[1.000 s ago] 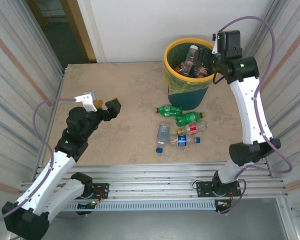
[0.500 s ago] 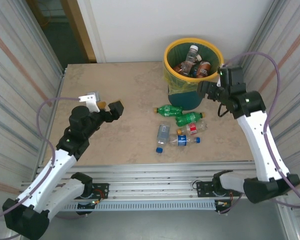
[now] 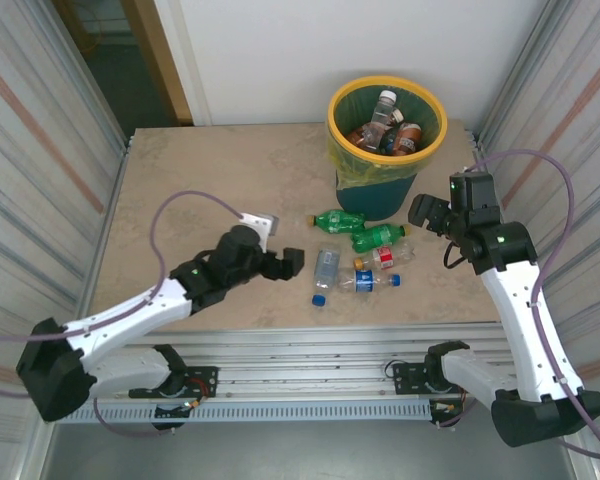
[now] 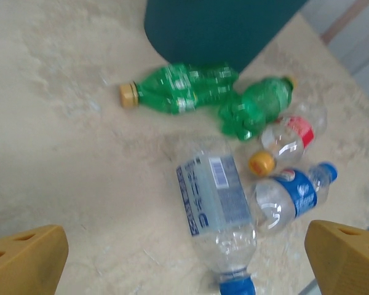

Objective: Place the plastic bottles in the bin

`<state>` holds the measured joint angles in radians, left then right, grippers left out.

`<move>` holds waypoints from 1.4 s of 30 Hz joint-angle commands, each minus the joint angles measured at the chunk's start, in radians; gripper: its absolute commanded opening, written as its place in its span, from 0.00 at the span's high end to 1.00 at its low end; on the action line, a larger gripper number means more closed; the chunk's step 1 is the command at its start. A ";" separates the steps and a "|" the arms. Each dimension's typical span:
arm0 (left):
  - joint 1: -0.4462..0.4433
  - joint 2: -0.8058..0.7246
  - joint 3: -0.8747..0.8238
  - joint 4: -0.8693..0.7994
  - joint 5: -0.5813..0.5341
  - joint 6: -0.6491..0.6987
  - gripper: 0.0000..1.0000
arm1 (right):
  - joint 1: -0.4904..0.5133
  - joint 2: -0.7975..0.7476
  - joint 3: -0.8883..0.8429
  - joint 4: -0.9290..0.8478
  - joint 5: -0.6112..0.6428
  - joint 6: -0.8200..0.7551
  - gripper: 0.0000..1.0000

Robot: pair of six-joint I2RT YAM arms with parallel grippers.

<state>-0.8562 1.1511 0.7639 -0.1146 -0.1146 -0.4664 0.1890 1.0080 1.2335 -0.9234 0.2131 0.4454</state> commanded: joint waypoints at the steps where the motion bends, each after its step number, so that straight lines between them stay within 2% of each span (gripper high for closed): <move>1: -0.059 0.073 0.062 -0.034 -0.062 0.020 0.01 | -0.012 -0.014 -0.012 0.012 0.019 0.038 0.02; 7: -0.136 0.265 0.157 -0.061 -0.061 0.026 0.01 | -0.019 -0.013 -0.019 0.012 0.022 0.038 0.02; 14: -0.150 0.438 0.291 -0.172 -0.075 0.014 0.03 | -0.025 -0.046 -0.036 0.011 0.036 0.037 0.02; 20: -0.150 0.507 0.350 -0.195 -0.081 0.043 0.09 | -0.033 -0.049 -0.046 0.023 0.039 0.038 0.02; 28: -0.151 0.616 0.450 -0.302 -0.095 0.052 0.10 | -0.034 -0.043 -0.048 0.028 0.035 0.037 0.02; 42: -0.125 0.712 0.508 -0.335 -0.057 0.056 0.14 | -0.039 -0.029 -0.042 0.041 0.019 0.037 0.02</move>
<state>-0.9962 1.8416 1.2453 -0.4168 -0.1761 -0.4213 0.1612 0.9756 1.1889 -0.8967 0.2317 0.4637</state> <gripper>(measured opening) 0.861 0.980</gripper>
